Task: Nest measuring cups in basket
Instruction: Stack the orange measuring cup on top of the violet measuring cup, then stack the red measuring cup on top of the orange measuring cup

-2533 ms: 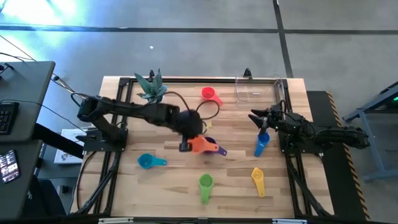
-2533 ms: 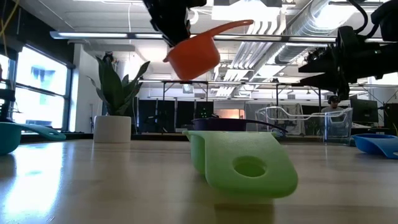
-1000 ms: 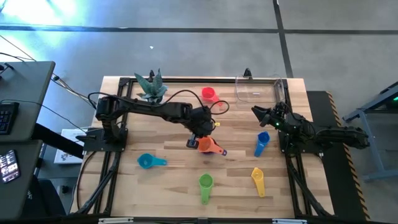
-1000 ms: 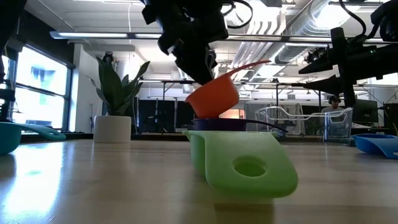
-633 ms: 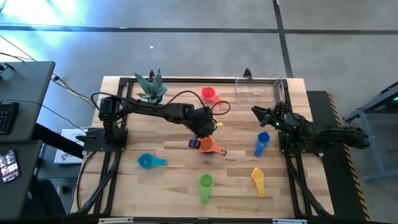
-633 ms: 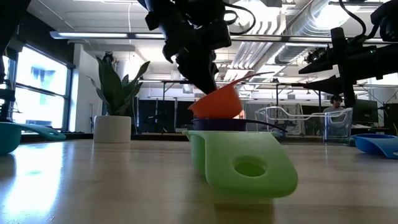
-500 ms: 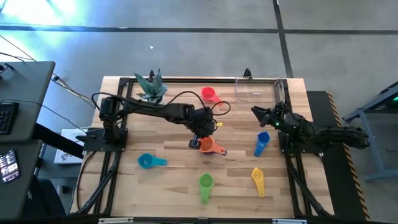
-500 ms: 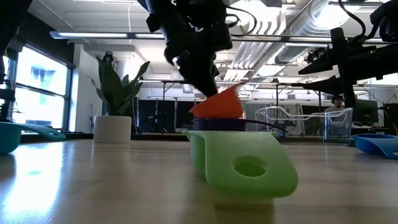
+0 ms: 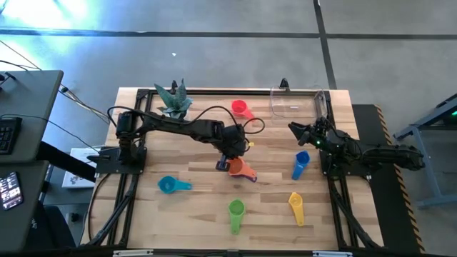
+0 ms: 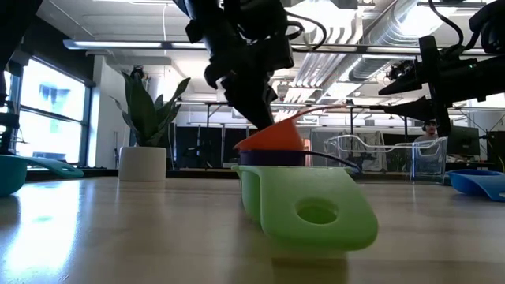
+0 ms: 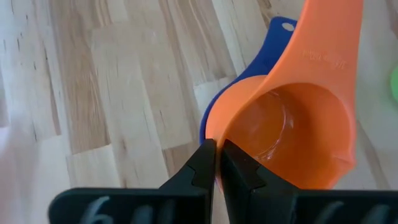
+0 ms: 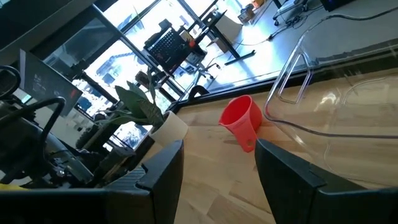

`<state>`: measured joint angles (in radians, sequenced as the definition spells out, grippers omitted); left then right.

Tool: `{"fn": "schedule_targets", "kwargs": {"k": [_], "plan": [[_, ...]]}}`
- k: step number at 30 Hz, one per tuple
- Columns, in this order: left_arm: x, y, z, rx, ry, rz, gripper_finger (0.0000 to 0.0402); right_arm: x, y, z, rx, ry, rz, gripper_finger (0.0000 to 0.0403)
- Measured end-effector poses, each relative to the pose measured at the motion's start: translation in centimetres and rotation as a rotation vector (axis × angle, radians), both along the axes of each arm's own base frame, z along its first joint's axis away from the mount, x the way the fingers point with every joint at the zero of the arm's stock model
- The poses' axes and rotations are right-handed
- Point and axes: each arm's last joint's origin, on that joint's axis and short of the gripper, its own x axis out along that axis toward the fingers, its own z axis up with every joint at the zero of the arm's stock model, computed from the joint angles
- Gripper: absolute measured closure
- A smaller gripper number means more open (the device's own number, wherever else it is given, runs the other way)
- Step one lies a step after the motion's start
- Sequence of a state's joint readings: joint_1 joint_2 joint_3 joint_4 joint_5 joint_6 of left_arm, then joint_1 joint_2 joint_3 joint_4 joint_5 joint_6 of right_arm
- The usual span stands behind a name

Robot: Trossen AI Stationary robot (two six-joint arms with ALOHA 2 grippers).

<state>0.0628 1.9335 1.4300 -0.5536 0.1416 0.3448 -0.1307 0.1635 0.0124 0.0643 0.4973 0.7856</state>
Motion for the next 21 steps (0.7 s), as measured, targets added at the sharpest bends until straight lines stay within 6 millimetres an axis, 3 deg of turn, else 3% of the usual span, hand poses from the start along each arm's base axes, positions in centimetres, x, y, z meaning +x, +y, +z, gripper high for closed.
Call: {"fn": "schedule_targets", "kwargs": {"k": [7,21], "plan": [[-0.03,-0.05,-0.05,0.133,0.002,-0.062,0.0370,0.00,0.00,0.00,0.000,0.000,0.000,0.0213],[-0.59,-0.18,-0.01,0.150,0.053,-0.074,0.0347,0.00,0.00,0.00,0.001,-0.001,0.001,0.0213]]}}
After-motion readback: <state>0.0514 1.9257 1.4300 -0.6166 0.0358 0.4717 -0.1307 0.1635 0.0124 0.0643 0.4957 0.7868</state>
